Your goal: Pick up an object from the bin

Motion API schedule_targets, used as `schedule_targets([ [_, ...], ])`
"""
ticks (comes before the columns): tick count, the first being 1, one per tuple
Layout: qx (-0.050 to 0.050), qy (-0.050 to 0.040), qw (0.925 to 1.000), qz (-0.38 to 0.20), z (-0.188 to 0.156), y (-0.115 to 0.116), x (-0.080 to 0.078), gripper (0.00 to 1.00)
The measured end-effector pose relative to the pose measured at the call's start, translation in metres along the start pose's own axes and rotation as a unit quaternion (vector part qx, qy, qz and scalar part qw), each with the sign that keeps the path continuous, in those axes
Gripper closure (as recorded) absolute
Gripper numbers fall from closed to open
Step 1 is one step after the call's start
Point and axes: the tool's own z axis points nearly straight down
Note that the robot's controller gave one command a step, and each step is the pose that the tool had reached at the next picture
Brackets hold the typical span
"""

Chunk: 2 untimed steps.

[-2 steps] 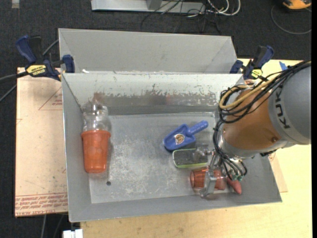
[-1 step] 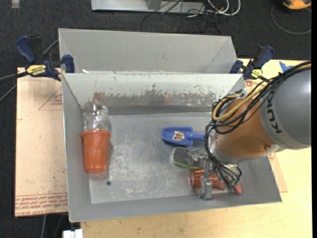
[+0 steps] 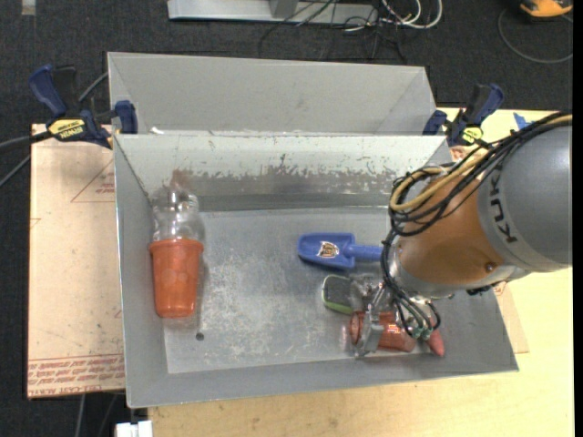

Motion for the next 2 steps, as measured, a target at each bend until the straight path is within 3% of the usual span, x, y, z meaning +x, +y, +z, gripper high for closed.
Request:
schedule_targets([
  [2,0.0,0.0013,1.0,0.0,-0.0032,0.0001,0.001,1.0],
])
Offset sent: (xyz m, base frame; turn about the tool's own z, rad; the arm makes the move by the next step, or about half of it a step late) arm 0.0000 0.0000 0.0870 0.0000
